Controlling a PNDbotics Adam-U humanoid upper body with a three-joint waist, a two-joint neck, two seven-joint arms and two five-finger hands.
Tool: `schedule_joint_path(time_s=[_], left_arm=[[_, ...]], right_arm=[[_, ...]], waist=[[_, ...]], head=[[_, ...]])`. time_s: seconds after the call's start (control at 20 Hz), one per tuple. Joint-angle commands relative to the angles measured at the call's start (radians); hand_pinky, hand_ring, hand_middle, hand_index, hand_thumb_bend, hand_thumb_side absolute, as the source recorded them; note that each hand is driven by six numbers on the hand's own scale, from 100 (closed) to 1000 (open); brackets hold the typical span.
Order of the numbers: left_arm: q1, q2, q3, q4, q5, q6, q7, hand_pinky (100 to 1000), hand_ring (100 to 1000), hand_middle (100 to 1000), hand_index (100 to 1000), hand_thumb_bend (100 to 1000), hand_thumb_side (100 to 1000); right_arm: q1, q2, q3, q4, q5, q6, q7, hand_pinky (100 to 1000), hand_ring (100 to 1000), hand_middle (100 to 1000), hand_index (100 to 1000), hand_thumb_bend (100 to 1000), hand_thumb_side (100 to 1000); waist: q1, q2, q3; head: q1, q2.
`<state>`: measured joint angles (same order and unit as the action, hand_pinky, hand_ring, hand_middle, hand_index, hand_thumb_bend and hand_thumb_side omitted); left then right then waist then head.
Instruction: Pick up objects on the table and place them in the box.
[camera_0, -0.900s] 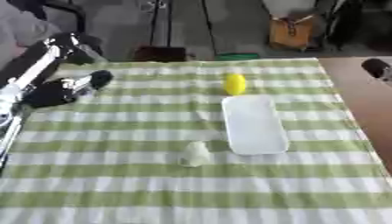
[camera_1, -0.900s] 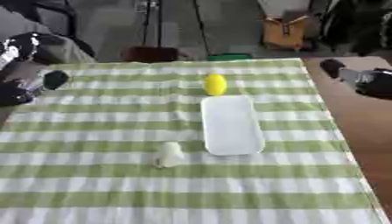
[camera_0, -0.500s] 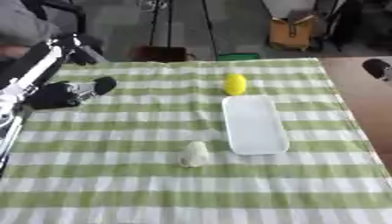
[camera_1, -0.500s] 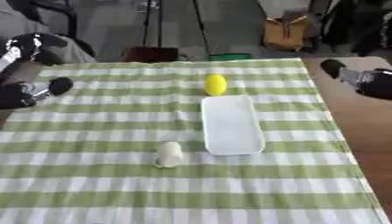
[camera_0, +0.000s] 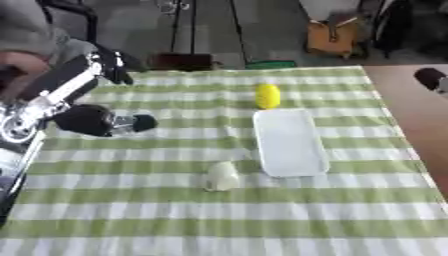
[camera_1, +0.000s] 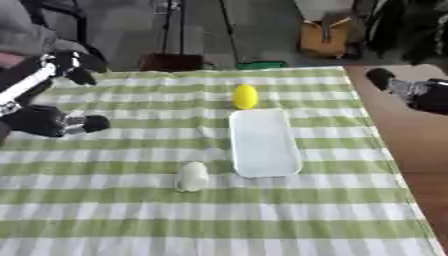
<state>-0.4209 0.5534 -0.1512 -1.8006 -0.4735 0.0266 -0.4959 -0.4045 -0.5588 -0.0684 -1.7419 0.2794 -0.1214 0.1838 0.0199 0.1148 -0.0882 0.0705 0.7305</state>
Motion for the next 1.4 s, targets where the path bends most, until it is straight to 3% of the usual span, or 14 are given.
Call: schedule_joint_path(time_s=[0.05, 0.4, 0.45, 0.5, 0.85, 1.4], left_arm=[[-0.048, 0.003, -0.053, 0.029, -0.053, 0.004, -0.042, 762, 732, 815, 808, 824, 607], [-0.110, -0.068, -0.161, 0.150, -0.183, -0.004, -0.082, 804, 765, 826, 799, 767, 542], [-0.116, -0.081, -0.173, 0.170, -0.200, -0.010, -0.086, 807, 768, 823, 799, 949, 475], [-0.122, -0.099, -0.187, 0.195, -0.215, -0.016, -0.092, 810, 769, 828, 797, 759, 532], [-0.146, -0.182, -0.239, 0.322, -0.304, -0.059, -0.058, 821, 777, 831, 788, 756, 520], [-0.154, -0.251, -0.271, 0.377, -0.421, -0.097, 0.014, 839, 789, 829, 768, 716, 541]], right_arm=[[-0.017, -0.029, -0.003, -0.014, 0.000, -0.001, 0.004, 538, 559, 659, 848, 603, 409], [-0.019, -0.026, 0.001, -0.014, -0.002, -0.002, 0.008, 539, 559, 659, 848, 602, 409], [-0.020, -0.026, 0.002, -0.014, -0.002, -0.003, 0.009, 538, 559, 660, 848, 593, 413], [-0.020, -0.025, 0.002, -0.014, -0.002, -0.003, 0.009, 538, 559, 659, 848, 600, 410], [-0.021, -0.023, 0.004, -0.013, -0.004, -0.003, 0.011, 539, 559, 660, 848, 598, 411], [-0.021, -0.020, 0.005, -0.014, -0.004, -0.003, 0.012, 539, 558, 660, 849, 598, 411]], waist=[[-0.002, -0.016, -0.004], [-0.004, -0.018, -0.010], [-0.004, -0.018, -0.010], [-0.005, -0.018, -0.010], [-0.010, -0.018, -0.012], [-0.011, -0.016, -0.015]], head=[[0.005, 0.000], [0.006, 0.002], [0.006, 0.002], [0.006, 0.002], [0.004, 0.004], [0.005, 0.004]])
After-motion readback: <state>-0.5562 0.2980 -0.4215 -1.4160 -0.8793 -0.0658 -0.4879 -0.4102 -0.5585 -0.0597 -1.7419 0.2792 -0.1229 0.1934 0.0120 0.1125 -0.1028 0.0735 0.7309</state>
